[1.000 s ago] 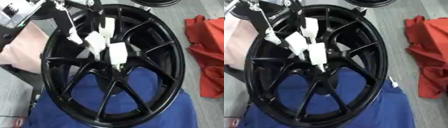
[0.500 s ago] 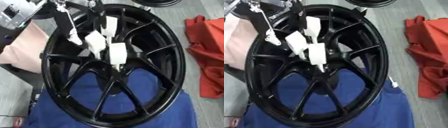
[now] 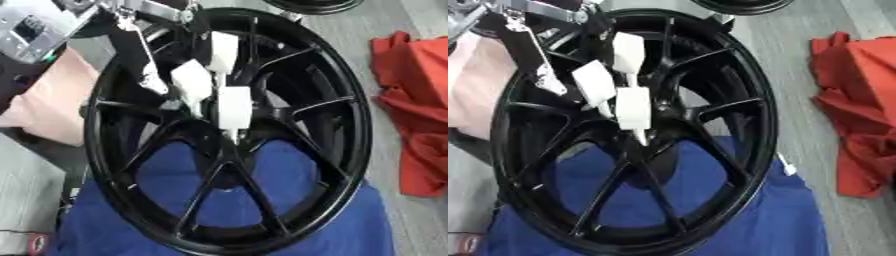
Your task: Pull the pin out of the wheel hub.
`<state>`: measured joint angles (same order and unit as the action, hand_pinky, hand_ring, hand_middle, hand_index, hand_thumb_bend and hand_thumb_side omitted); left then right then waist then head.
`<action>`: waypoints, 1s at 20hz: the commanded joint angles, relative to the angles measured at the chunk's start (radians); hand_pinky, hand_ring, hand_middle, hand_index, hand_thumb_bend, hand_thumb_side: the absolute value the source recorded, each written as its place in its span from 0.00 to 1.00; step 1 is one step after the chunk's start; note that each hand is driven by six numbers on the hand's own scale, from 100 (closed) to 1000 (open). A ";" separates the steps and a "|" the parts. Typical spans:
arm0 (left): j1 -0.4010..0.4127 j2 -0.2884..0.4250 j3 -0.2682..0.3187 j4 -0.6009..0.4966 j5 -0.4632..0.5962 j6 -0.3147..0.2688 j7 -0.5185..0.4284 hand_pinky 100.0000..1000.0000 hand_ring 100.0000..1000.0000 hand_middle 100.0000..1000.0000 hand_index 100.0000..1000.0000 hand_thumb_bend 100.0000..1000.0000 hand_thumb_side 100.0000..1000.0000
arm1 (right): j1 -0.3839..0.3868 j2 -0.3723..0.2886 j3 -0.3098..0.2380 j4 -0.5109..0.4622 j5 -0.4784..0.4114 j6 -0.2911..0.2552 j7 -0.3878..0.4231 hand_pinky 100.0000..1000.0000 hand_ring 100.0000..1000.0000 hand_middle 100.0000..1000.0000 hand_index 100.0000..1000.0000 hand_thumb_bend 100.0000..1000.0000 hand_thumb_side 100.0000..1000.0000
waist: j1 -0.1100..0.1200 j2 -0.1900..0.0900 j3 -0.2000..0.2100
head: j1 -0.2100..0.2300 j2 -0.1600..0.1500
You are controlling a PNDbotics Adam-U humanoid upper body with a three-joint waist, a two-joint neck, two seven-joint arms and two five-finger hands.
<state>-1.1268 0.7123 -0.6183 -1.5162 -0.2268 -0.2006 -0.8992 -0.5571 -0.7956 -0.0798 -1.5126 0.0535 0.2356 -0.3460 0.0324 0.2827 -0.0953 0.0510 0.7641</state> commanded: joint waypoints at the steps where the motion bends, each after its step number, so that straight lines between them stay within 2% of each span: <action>1: -0.012 0.015 0.003 0.001 -0.009 -0.017 -0.008 0.58 0.45 0.57 0.72 0.40 0.14 | -0.012 -0.022 -0.013 -0.007 -0.007 -0.002 -0.006 0.79 0.63 0.68 0.72 0.00 0.79 | -0.006 -0.015 -0.002 | 0.006 0.006; 7: -0.007 0.015 -0.002 0.014 -0.031 -0.036 -0.008 0.60 0.54 0.59 0.73 0.38 0.15 | -0.011 -0.021 -0.015 -0.007 -0.010 -0.002 -0.011 0.79 0.62 0.68 0.72 0.00 0.79 | -0.008 -0.015 -0.002 | 0.017 0.006; 15: -0.003 0.010 -0.014 0.021 -0.026 -0.042 -0.008 0.59 0.54 0.59 0.73 0.35 0.16 | -0.009 -0.020 -0.016 -0.006 -0.011 -0.002 -0.015 0.79 0.62 0.68 0.72 0.00 0.80 | -0.010 -0.014 -0.006 | 0.032 0.006; 20: -0.001 0.008 -0.014 0.024 -0.015 -0.040 -0.008 0.56 0.49 0.52 0.67 0.28 0.14 | -0.009 -0.019 -0.016 -0.006 -0.013 0.000 -0.020 0.79 0.62 0.68 0.72 0.00 0.80 | -0.011 -0.013 -0.008 | 0.034 0.006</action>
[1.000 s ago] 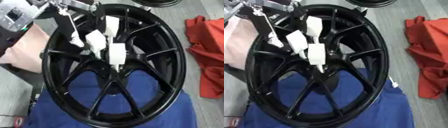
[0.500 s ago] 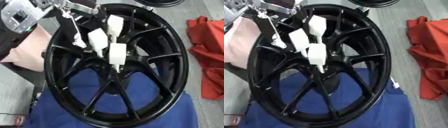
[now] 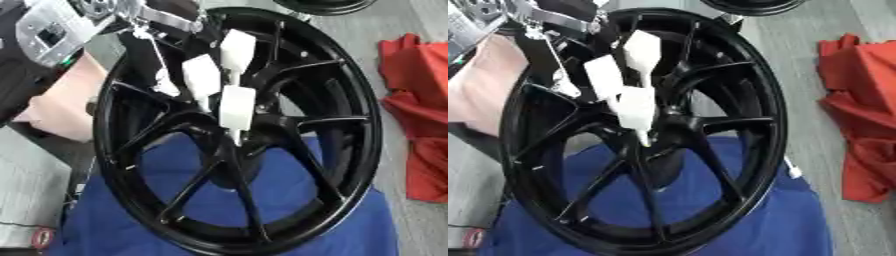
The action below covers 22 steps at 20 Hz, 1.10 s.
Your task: Pull the pin out of the wheel hub.
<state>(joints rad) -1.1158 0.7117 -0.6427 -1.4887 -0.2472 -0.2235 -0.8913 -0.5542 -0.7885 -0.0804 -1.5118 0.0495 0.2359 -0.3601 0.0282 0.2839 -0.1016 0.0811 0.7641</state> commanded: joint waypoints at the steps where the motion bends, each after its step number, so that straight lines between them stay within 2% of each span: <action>1: -0.013 0.008 0.012 -0.004 0.007 -0.015 -0.016 0.56 0.48 0.51 0.66 0.26 0.14 | -0.011 -0.026 -0.016 -0.006 -0.009 0.000 -0.007 0.79 0.62 0.68 0.72 0.00 0.80 | -0.007 -0.015 -0.001 | 0.004 0.006; 6: -0.013 0.006 0.027 -0.004 0.018 -0.001 -0.016 0.52 0.44 0.44 0.61 0.14 0.13 | -0.009 -0.025 -0.015 -0.005 -0.011 0.001 -0.013 0.79 0.62 0.68 0.72 0.00 0.80 | -0.008 -0.015 -0.002 | 0.004 0.006; 12: -0.012 0.008 0.041 -0.004 0.009 0.013 -0.016 0.49 0.41 0.40 0.57 0.11 0.12 | -0.008 -0.025 -0.015 -0.004 -0.014 0.000 -0.017 0.79 0.62 0.68 0.72 0.00 0.80 | -0.010 -0.015 -0.001 | 0.002 0.006; 16: -0.012 0.007 0.058 -0.002 0.011 0.020 -0.016 0.47 0.36 0.30 0.50 0.04 0.12 | -0.008 -0.025 -0.014 -0.004 -0.015 0.000 -0.019 0.79 0.62 0.68 0.72 0.00 0.80 | -0.011 -0.015 0.000 | 0.001 0.006; 22: -0.013 0.016 0.099 -0.013 0.035 0.042 -0.016 0.46 0.33 0.25 0.43 0.06 0.05 | -0.006 -0.027 -0.015 -0.003 -0.015 0.000 -0.026 0.79 0.62 0.68 0.72 0.00 0.80 | -0.012 -0.016 0.000 | -0.002 0.006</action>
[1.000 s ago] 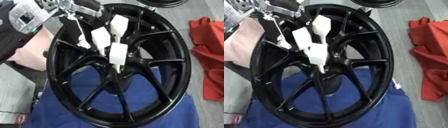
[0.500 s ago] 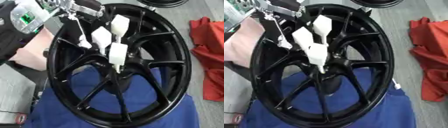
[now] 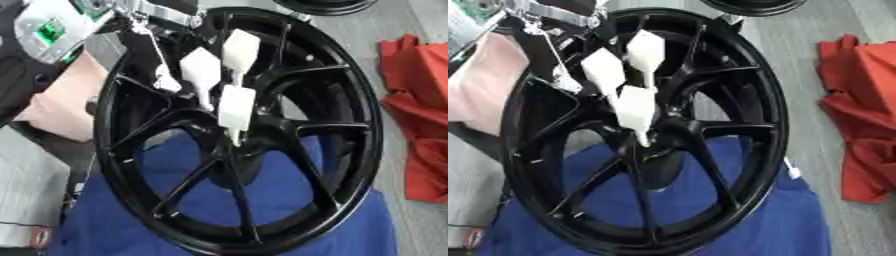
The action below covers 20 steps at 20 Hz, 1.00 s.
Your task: Pull the pin out of the wheel hub.
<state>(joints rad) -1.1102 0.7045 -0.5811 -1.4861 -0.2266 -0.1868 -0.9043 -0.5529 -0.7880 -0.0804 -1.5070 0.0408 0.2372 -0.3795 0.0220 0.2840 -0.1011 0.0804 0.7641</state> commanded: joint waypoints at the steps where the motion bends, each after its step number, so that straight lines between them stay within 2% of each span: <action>1: -0.019 0.027 0.045 -0.020 0.019 0.009 -0.003 0.46 0.32 0.24 0.43 0.09 0.02 | -0.007 -0.028 -0.016 -0.008 -0.007 -0.002 -0.008 0.79 0.62 0.68 0.72 0.00 0.80 | -0.005 -0.017 0.000 | -0.002 0.006; 9: -0.027 0.050 0.121 -0.057 0.055 0.047 0.002 0.45 0.30 0.20 0.39 0.15 0.00 | -0.007 -0.030 -0.017 -0.008 -0.007 -0.002 -0.015 0.79 0.62 0.68 0.72 0.00 0.80 | -0.003 -0.020 0.000 | -0.008 0.006; 17: -0.020 0.117 0.252 -0.105 0.110 0.090 0.060 0.45 0.28 0.18 0.39 0.14 0.00 | 0.000 -0.039 -0.021 -0.008 -0.008 -0.002 -0.022 0.79 0.62 0.68 0.71 0.00 0.80 | 0.002 -0.026 0.009 | -0.021 0.006; 20: -0.014 0.130 0.269 -0.114 0.118 0.099 0.068 0.45 0.28 0.18 0.39 0.14 0.00 | 0.000 -0.040 -0.021 -0.008 -0.007 -0.002 -0.021 0.79 0.62 0.68 0.71 0.00 0.80 | 0.002 -0.027 0.009 | -0.022 0.006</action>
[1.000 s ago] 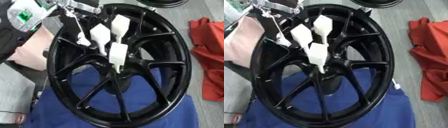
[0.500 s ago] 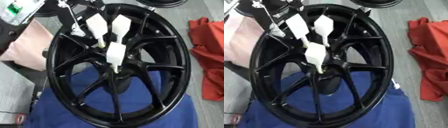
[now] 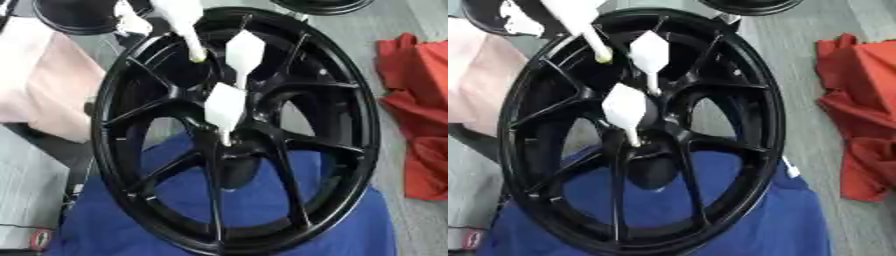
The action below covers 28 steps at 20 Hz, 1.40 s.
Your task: Pull the pin out of the wheel hub.
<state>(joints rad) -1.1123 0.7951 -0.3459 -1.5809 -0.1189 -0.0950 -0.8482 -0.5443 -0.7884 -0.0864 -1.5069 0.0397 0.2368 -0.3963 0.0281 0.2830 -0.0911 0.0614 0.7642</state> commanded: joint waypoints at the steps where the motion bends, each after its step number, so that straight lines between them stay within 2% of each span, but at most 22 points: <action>1: -0.011 0.041 0.035 -0.021 0.012 0.009 0.012 0.45 0.28 0.18 0.39 0.14 0.00 | -0.008 -0.040 -0.015 -0.009 -0.006 -0.001 -0.004 0.79 0.62 0.68 0.71 0.00 0.80 | -0.004 -0.026 -0.001 | -0.003 0.006; 2: -0.011 0.042 0.036 -0.022 0.012 0.010 0.013 0.45 0.28 0.18 0.39 0.14 0.00 | -0.008 -0.040 -0.015 -0.009 -0.006 -0.001 -0.004 0.79 0.62 0.68 0.71 0.00 0.80 | -0.004 -0.026 -0.001 | -0.003 0.006; 3: -0.003 0.049 0.044 -0.016 0.008 0.015 0.017 0.46 0.27 0.18 0.41 0.01 0.00 | -0.001 -0.047 -0.022 -0.003 -0.005 0.002 -0.009 0.79 0.62 0.68 0.71 0.00 0.80 | -0.004 -0.031 0.007 | -0.024 0.006; 7: 0.087 0.140 0.135 0.074 -0.047 0.072 0.073 0.48 0.29 0.19 0.44 0.00 0.00 | 0.066 -0.086 -0.063 0.003 -0.012 0.003 -0.045 0.79 0.62 0.68 0.71 0.00 0.80 | -0.015 -0.043 0.091 | -0.094 0.006; 10: 0.167 0.222 0.216 0.156 -0.098 0.122 0.123 0.52 0.33 0.25 0.49 0.00 0.00 | 0.073 -0.095 -0.070 -0.003 -0.017 0.000 -0.056 0.79 0.62 0.68 0.71 0.00 0.79 | -0.019 -0.044 0.108 | -0.105 0.006; 11: 0.190 0.249 0.244 0.183 -0.114 0.139 0.140 0.54 0.36 0.29 0.52 0.04 0.00 | 0.069 -0.095 -0.068 -0.005 -0.018 -0.001 -0.055 0.79 0.62 0.68 0.71 0.00 0.79 | -0.019 -0.043 0.105 | -0.102 0.006; 12: 0.212 0.277 0.271 0.210 -0.131 0.155 0.157 0.61 0.43 0.39 0.62 0.14 0.00 | 0.063 -0.094 -0.065 -0.007 -0.017 -0.001 -0.052 0.79 0.62 0.68 0.71 0.00 0.79 | -0.020 -0.042 0.099 | -0.097 0.006; 13: 0.235 0.299 0.297 0.237 -0.146 0.172 0.173 0.71 0.58 0.56 0.78 0.30 0.12 | 0.054 -0.093 -0.060 -0.009 -0.016 -0.002 -0.049 0.79 0.62 0.68 0.71 0.00 0.79 | -0.021 -0.040 0.091 | -0.090 0.006; 14: 0.259 0.309 0.322 0.262 -0.153 0.187 0.188 0.78 0.72 0.74 0.87 0.48 0.41 | 0.046 -0.091 -0.057 -0.012 -0.015 -0.002 -0.045 0.79 0.62 0.68 0.71 0.00 0.79 | -0.020 -0.038 0.084 | -0.083 0.005; 16: 0.306 0.317 0.375 0.315 -0.149 0.206 0.221 0.84 0.81 0.83 0.92 0.57 0.64 | 0.030 -0.087 -0.050 -0.015 -0.012 -0.002 -0.038 0.79 0.62 0.68 0.71 0.00 0.79 | -0.018 -0.035 0.071 | -0.069 0.001; 19: 0.355 0.318 0.449 0.371 -0.139 0.171 0.273 0.84 0.81 0.83 0.93 0.57 0.67 | 0.016 -0.082 -0.041 -0.018 -0.008 0.000 -0.029 0.79 0.62 0.68 0.71 0.00 0.79 | -0.016 -0.032 0.058 | -0.055 -0.002; 22: 0.374 0.320 0.461 0.401 -0.138 0.124 0.314 0.84 0.81 0.83 0.93 0.57 0.67 | 0.012 -0.081 -0.039 -0.018 -0.006 0.001 -0.025 0.79 0.62 0.68 0.71 0.00 0.79 | -0.015 -0.032 0.055 | -0.052 -0.003; 23: 0.372 0.316 0.469 0.411 -0.133 0.112 0.323 0.81 0.78 0.81 0.90 0.43 0.66 | 0.012 -0.079 -0.039 -0.017 -0.006 0.002 -0.025 0.79 0.62 0.68 0.71 0.00 0.79 | -0.016 -0.030 0.056 | -0.052 -0.002; 24: 0.368 0.312 0.480 0.420 -0.122 0.102 0.336 0.80 0.77 0.80 0.88 0.39 0.66 | 0.014 -0.078 -0.040 -0.016 -0.007 0.002 -0.026 0.79 0.62 0.68 0.71 0.00 0.79 | -0.016 -0.028 0.057 | -0.052 -0.002; 26: 0.357 0.304 0.507 0.419 -0.091 0.083 0.368 0.76 0.70 0.70 0.80 0.18 0.57 | 0.015 -0.079 -0.041 -0.017 -0.009 0.002 -0.028 0.79 0.62 0.68 0.71 0.00 0.79 | -0.017 -0.026 0.059 | -0.054 -0.002; 28: 0.343 0.295 0.545 0.405 -0.060 0.078 0.400 0.71 0.61 0.61 0.74 0.09 0.53 | 0.015 -0.081 -0.042 -0.018 -0.010 0.001 -0.031 0.79 0.62 0.68 0.71 0.00 0.79 | -0.018 -0.026 0.063 | -0.056 -0.001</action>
<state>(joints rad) -0.7521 1.0560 0.1645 -1.1616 -0.1991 -0.0099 -0.4697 -0.5183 -0.8327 -0.1171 -1.5076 0.0278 0.2394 -0.4247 0.0096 0.2730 -0.0290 0.0066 0.7674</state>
